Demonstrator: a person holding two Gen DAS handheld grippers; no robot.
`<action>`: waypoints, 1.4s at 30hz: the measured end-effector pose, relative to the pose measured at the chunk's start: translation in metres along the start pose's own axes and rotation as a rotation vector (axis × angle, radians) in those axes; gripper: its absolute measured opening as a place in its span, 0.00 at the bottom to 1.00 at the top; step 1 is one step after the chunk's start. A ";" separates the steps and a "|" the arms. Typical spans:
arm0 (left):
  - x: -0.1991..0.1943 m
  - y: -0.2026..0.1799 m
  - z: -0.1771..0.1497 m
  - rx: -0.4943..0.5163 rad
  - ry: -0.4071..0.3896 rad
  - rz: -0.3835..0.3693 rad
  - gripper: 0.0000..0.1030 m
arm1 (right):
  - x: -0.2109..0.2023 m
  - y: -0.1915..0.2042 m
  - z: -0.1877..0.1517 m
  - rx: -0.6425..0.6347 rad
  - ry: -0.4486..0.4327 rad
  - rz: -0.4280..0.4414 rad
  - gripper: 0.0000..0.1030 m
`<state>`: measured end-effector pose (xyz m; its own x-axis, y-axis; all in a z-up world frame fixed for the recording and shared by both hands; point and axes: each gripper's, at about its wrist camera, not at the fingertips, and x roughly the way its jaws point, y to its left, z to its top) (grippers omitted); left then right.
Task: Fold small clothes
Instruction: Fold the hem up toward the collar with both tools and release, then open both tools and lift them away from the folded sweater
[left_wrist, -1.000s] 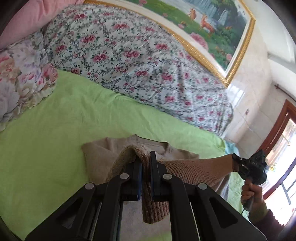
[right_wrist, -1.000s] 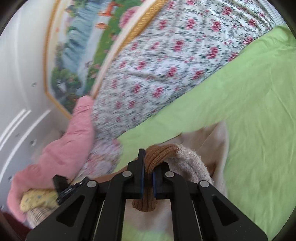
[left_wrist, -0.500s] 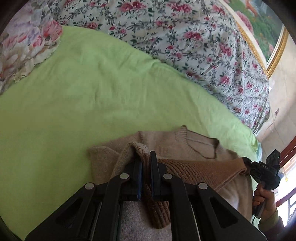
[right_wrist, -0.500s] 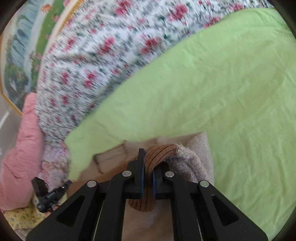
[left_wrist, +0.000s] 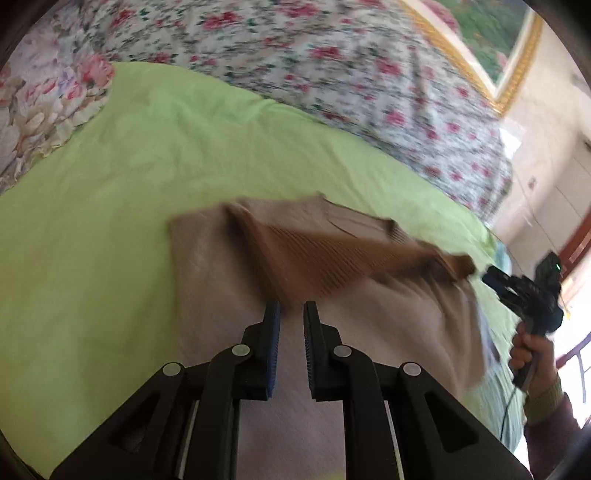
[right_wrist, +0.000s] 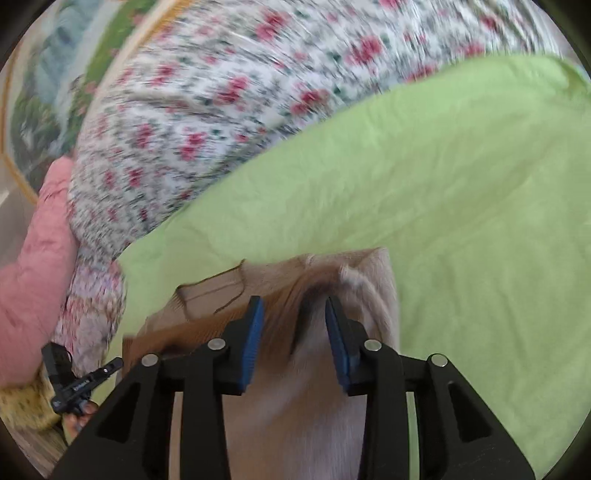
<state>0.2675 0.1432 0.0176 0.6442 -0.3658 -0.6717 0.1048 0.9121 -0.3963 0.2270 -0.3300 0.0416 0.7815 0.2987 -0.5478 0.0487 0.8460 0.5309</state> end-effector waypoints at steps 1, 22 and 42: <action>-0.001 -0.011 -0.008 0.026 0.015 -0.027 0.12 | -0.005 0.006 -0.005 -0.017 0.009 0.016 0.35; 0.113 0.043 0.100 -0.117 0.061 0.125 0.12 | 0.135 0.023 0.039 -0.092 0.132 -0.216 0.33; -0.020 0.023 -0.031 -0.236 -0.018 0.058 0.16 | 0.005 0.040 -0.053 -0.008 0.076 -0.061 0.40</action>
<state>0.2332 0.1662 0.0025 0.6575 -0.3091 -0.6872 -0.1115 0.8620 -0.4944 0.1993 -0.2710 0.0260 0.7275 0.2792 -0.6268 0.0896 0.8670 0.4902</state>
